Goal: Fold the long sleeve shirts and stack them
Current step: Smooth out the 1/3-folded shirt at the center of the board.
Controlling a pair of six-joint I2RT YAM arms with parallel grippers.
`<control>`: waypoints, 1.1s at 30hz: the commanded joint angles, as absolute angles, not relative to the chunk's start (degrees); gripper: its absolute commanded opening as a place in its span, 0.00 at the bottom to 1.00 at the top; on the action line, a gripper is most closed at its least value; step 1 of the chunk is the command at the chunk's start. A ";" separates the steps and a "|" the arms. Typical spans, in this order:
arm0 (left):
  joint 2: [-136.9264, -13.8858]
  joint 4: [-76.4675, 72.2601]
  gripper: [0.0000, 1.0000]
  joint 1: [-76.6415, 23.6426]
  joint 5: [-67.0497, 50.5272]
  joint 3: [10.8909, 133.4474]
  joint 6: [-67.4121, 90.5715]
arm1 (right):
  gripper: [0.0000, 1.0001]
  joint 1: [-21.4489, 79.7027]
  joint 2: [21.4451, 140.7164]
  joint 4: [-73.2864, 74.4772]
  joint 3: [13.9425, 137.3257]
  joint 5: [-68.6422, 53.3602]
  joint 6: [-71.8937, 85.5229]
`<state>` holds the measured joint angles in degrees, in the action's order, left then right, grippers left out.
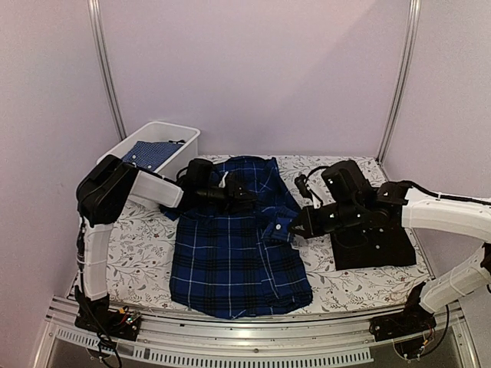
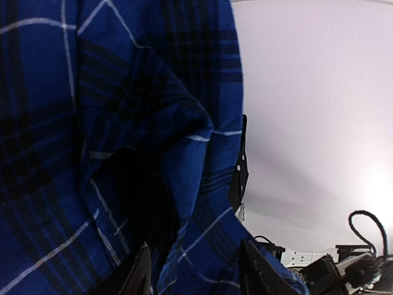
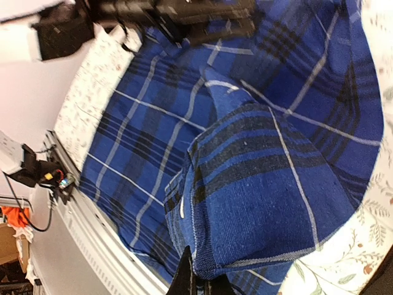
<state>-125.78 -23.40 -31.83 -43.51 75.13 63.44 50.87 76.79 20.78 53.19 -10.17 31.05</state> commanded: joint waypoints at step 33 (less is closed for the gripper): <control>-100.84 -31.37 0.28 -30.22 -17.82 48.49 43.57 | 0.00 44.91 119.71 24.51 126.56 -46.08 10.95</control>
